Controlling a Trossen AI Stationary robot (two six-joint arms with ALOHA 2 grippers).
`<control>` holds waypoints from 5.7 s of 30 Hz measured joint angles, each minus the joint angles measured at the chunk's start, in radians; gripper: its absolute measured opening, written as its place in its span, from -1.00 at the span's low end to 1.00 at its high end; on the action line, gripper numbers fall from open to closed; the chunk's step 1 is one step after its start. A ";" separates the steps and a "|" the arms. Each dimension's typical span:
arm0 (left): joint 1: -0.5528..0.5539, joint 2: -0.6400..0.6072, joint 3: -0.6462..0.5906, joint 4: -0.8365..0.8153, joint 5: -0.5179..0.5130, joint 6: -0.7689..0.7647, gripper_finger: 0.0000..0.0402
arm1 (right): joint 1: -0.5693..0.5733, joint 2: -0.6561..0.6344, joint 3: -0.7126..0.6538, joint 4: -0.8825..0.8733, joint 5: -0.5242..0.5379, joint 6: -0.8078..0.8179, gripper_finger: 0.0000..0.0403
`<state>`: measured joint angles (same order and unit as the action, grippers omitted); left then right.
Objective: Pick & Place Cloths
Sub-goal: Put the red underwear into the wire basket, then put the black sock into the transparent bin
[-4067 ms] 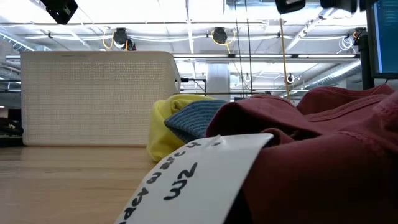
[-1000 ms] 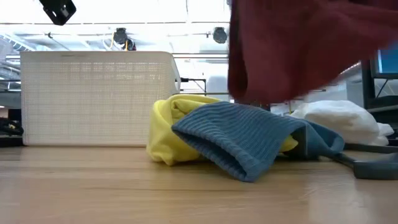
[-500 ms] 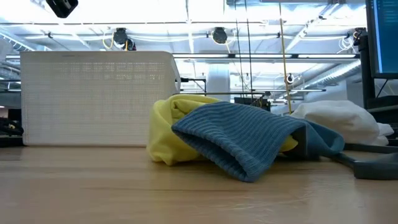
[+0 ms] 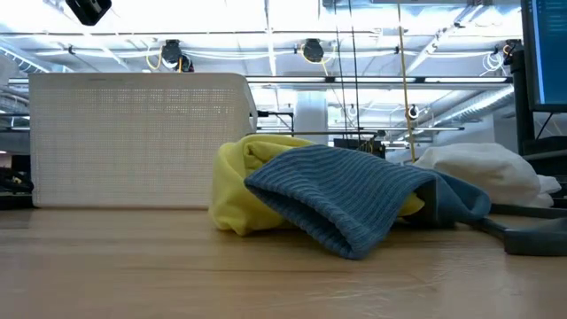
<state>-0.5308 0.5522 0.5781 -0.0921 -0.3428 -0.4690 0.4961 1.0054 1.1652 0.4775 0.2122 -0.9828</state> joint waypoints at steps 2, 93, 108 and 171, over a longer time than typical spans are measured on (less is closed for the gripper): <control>0.000 0.000 0.000 0.000 0.000 0.000 0.25 | 0.000 0.000 0.000 0.000 0.000 0.000 -1.00; 0.000 0.000 0.000 -0.001 0.003 -0.010 0.25 | -0.953 0.709 -0.092 -0.386 -0.188 0.721 -0.87; 0.000 0.000 0.000 -0.001 0.004 -0.004 0.25 | -0.903 0.539 -0.092 -0.495 -0.191 0.777 -0.16; 0.000 -0.001 0.000 -0.001 0.001 0.019 0.25 | -0.470 0.189 -0.400 -1.003 -0.052 1.339 0.04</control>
<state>-0.5308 0.5514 0.5781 -0.0929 -0.3420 -0.4500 0.0261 1.1945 0.7656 -0.5251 0.1604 0.3558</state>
